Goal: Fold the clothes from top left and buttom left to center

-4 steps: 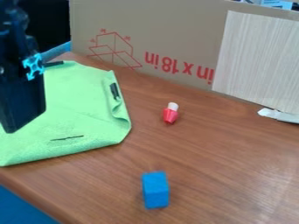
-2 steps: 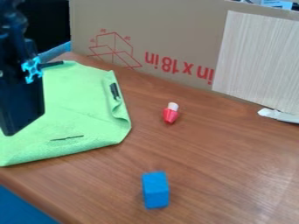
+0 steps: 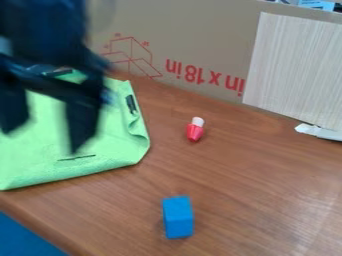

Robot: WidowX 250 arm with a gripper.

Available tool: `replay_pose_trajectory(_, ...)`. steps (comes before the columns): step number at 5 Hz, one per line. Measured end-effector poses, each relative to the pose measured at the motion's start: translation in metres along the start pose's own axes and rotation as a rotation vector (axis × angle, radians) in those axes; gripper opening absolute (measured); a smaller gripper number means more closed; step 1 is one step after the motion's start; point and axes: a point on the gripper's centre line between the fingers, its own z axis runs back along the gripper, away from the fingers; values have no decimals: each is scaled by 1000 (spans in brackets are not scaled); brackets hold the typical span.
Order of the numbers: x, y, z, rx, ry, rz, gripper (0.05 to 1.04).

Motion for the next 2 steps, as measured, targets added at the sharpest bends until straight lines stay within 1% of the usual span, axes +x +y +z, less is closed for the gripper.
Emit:
replay_pose_trajectory(1, 49, -12, -55, 136, -16, 139, 1001)
replay_pose_trajectory(2, 93, -15, -98, 165, -21, 233, 1001)
